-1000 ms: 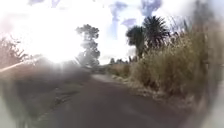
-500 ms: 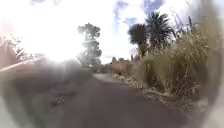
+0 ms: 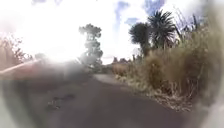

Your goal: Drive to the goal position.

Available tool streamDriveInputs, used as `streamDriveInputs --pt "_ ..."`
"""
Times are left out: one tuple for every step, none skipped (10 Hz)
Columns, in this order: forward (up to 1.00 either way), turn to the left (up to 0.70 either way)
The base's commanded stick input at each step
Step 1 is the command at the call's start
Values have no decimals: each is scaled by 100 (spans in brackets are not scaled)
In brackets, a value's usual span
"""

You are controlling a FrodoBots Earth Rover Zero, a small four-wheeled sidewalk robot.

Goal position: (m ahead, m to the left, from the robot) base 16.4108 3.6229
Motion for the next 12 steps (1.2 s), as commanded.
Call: streamDriveInputs --pt "50 1" --pt "50 1" --pt "50 1" --pt "50 1" --pt "50 1" --pt "50 1" --pt "50 1" --pt "50 1" --pt "50 1" --pt "50 1" --pt "50 1" --pt "50 1"
